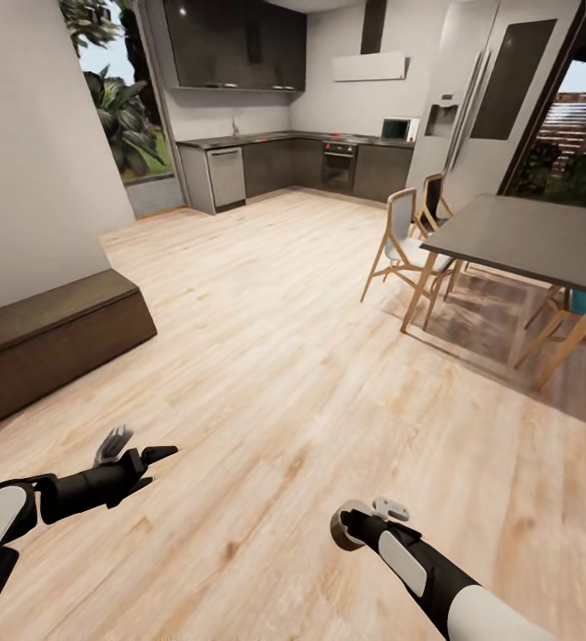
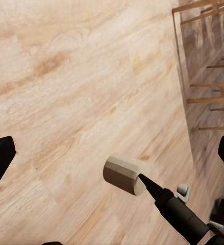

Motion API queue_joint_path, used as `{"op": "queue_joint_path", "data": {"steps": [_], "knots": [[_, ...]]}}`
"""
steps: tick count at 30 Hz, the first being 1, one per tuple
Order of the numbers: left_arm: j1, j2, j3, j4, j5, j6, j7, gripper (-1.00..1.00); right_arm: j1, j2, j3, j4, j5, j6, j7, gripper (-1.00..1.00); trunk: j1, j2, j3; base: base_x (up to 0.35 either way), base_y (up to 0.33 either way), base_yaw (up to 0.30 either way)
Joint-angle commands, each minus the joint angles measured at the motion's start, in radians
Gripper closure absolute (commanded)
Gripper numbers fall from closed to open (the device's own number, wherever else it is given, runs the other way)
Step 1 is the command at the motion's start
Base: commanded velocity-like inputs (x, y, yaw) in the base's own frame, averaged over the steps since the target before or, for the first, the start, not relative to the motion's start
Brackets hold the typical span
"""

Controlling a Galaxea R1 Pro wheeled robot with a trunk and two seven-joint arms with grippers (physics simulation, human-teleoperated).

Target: Place each of the two pumpkins and all three candles from the living room inside a cabinet in the living room (use any cabinet), then make sure every cabinet is closed, and position the cauldron so it is next to a table in the living room.

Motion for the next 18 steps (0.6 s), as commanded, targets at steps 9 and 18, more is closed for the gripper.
{"op": "queue_joint_path", "data": {"steps": [9, 18], "knots": [[-0.001, -0.001, 0.000, 0.000, 0.010, 0.003, 0.010, -1.00, 0.000, -0.003, 0.007, -0.003, -0.007, 0.002, -0.008, 1.00, -0.035, 0.063, 0.028, 0.000, 0.000, 0.291], [-0.001, 0.000, 0.002, 0.000, 0.010, 0.003, 0.010, -1.00, 0.000, -0.002, 0.007, -0.003, -0.007, 0.002, -0.008, 1.00, -0.069, 0.126, 0.056, 0.000, 0.000, 0.291]]}}
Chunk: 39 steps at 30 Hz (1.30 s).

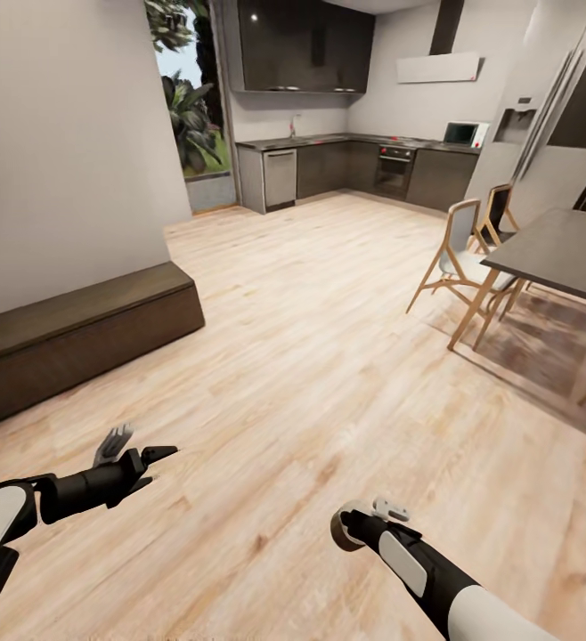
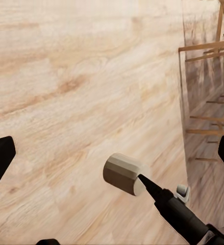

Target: Place each of the two pumpkins and all three candles from the living room inside a cabinet in the living room (use any cabinet), then make sure every cabinet is closed, and position the cauldron so it is next to a table in the living room.

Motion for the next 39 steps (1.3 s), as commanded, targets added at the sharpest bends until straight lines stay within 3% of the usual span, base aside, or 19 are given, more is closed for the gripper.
{"op": "queue_joint_path", "data": {"steps": [1, 39], "knots": [[-0.001, 0.000, 0.001, 0.000, 0.010, 0.003, 0.010, -1.00, -0.001, -0.001, 0.007, -0.003, -0.007, 0.002, -0.008, 1.00, -0.004, 0.007, 0.002, 0.000, 0.000, 0.291], [-0.001, 0.000, 0.001, 0.000, 0.010, 0.003, 0.010, -1.00, -0.002, -0.001, 0.007, -0.004, -0.007, 0.002, -0.008, 1.00, -0.150, 0.273, 0.121, 0.000, 0.000, 0.291]]}}
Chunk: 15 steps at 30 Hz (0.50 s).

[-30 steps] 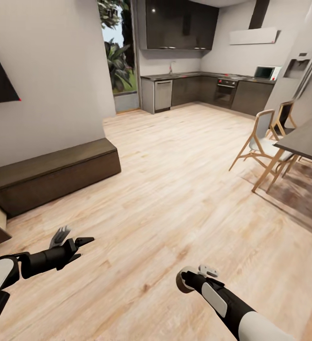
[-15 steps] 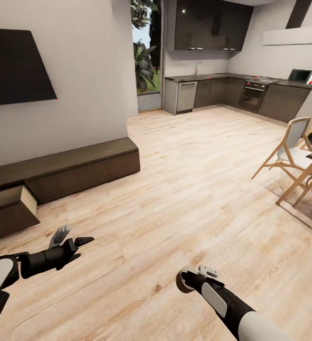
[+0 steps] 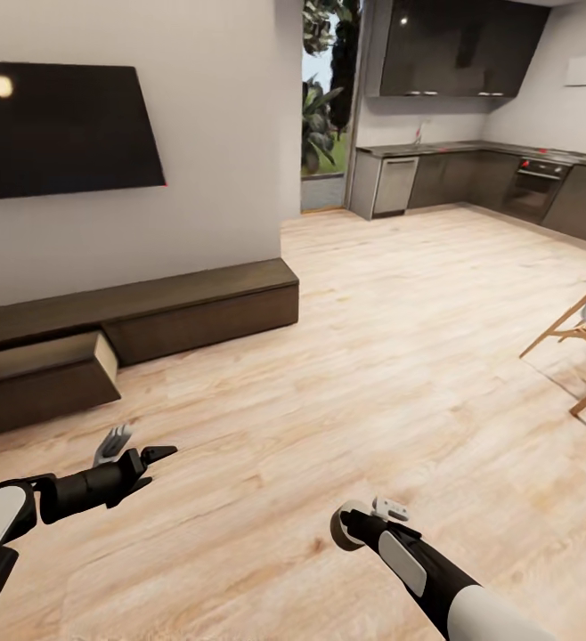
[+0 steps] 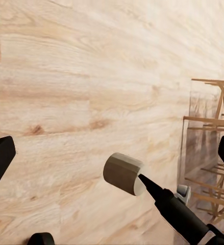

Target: Place each of the two pumpkins and all three candles from the living room inside a cabinet in the living room (use any cabinet), then make sure every cabinet is closed, and position the cauldron so it is next to a table in the living room.

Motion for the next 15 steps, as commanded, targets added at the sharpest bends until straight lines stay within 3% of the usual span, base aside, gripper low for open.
{"op": "queue_joint_path", "data": {"steps": [1, 6, 15], "knots": [[-0.001, 0.000, 0.000, 0.000, 0.010, 0.003, 0.010, -1.00, 0.000, -0.002, 0.008, -0.004, -0.007, 0.002, -0.008, 1.00, -0.004, 0.007, 0.002, 0.000, 0.000, 0.291], [-0.001, 0.001, 0.004, 0.000, 0.010, 0.003, 0.010, -1.00, 0.000, -0.002, 0.008, -0.003, -0.007, 0.002, -0.008, 1.00, -0.023, 0.042, 0.018, 0.000, 0.000, 0.291], [-0.001, 0.002, 0.009, 0.000, 0.010, 0.003, 0.009, -1.00, 0.000, -0.002, 0.009, -0.003, -0.006, 0.002, -0.008, 1.00, -0.023, 0.042, 0.018, 0.000, 0.000, 0.291]]}}
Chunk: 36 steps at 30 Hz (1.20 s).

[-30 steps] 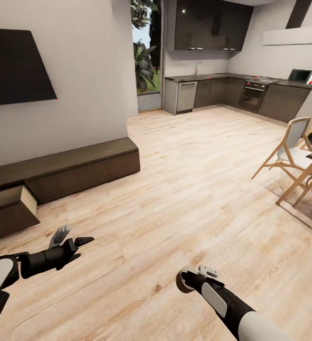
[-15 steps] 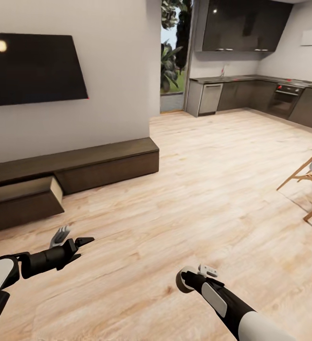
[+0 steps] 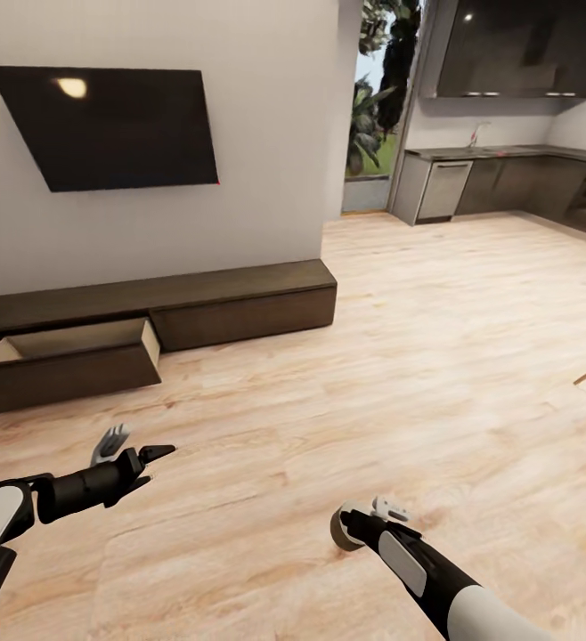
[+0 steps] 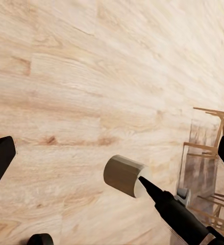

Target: Place each of the two pumpkins and all three candles from the living room inside a cabinet in the living room (use any cabinet), then make sure every cabinet is closed, and position the cauldron so it is next to a table in the living room.

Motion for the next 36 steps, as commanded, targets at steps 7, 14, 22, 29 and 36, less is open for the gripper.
{"op": "queue_joint_path", "data": {"steps": [7, 14, 22, 29, 36], "knots": [[-0.001, 0.002, 0.017, 0.000, 0.006, 0.004, 0.009, -1.00, 0.000, -0.002, 0.008, -0.004, -0.007, 0.002, -0.008, 1.00, 0.000, -0.001, -0.001, 0.001, 0.001, 0.291], [-0.001, 0.002, 0.023, 0.000, 0.002, 0.005, 0.010, -1.00, 0.000, -0.002, 0.009, -0.005, -0.007, 0.001, -0.002, 1.00, 0.000, -0.001, -0.001, 0.186, 0.130, 0.155], [-0.001, 0.003, 0.026, 0.000, 0.003, 0.005, 0.010, -1.00, 0.000, -0.002, 0.009, -0.005, -0.007, 0.000, -0.002, 1.00, 0.000, -0.001, -0.001, 0.248, 0.207, 0.081], [-0.001, 0.003, 0.031, 0.001, 0.004, 0.005, 0.010, -1.00, 0.000, -0.001, 0.010, -0.010, -0.007, 0.001, -0.003, 1.00, 0.000, -0.001, -0.001, 0.083, 0.305, 0.275], [-0.001, 0.003, 0.031, 0.002, 0.005, 0.005, 0.010, -1.00, 0.000, -0.002, 0.010, -0.012, -0.007, 0.001, -0.002, 1.00, 0.000, -0.001, -0.001, 0.018, 0.324, 0.273]]}}
